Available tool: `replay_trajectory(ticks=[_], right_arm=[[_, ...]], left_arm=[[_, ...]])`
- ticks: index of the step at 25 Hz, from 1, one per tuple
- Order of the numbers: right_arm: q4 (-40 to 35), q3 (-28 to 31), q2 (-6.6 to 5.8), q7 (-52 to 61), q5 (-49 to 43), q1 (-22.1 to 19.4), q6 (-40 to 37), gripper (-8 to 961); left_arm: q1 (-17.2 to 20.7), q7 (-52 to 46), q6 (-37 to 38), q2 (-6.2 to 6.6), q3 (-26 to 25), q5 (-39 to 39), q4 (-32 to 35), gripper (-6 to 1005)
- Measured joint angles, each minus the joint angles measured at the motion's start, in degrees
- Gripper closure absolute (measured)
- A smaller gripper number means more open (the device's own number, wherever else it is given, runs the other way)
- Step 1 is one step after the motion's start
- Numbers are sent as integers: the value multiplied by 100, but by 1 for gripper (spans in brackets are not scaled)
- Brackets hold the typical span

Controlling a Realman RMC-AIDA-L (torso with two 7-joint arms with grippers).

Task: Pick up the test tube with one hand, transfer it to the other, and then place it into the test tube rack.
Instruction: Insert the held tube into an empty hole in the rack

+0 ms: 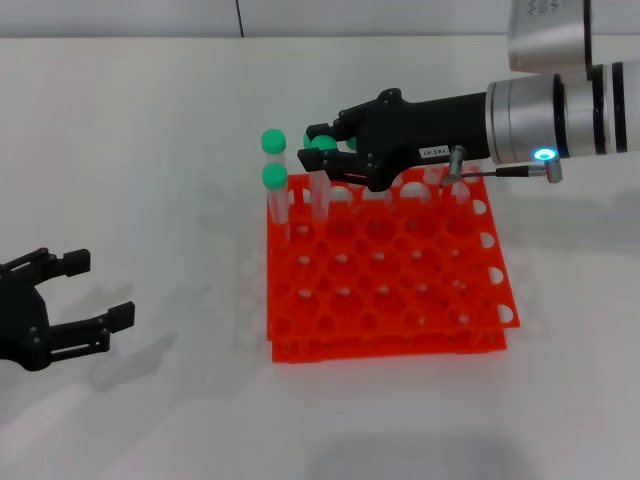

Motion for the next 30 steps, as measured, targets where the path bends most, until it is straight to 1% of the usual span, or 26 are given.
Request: replay_trajectory(ticks=[8, 24, 29, 30], right_arm=[[-8, -229, -4, 94, -6, 57, 205, 642], [-116, -205, 0, 55, -8, -38, 234, 636], [-129, -207, -7, 56, 2, -60, 236, 469], [-167, -207, -12, 67, 12, -86, 220, 468]], left_arm=[[-42, 0, 3, 0, 0, -1, 0, 106], [-180, -4, 0, 16, -17, 79, 0, 106], [-251, -13, 2, 17, -28, 179, 0, 106], [-257, -12, 3, 17, -28, 193, 1, 106]])
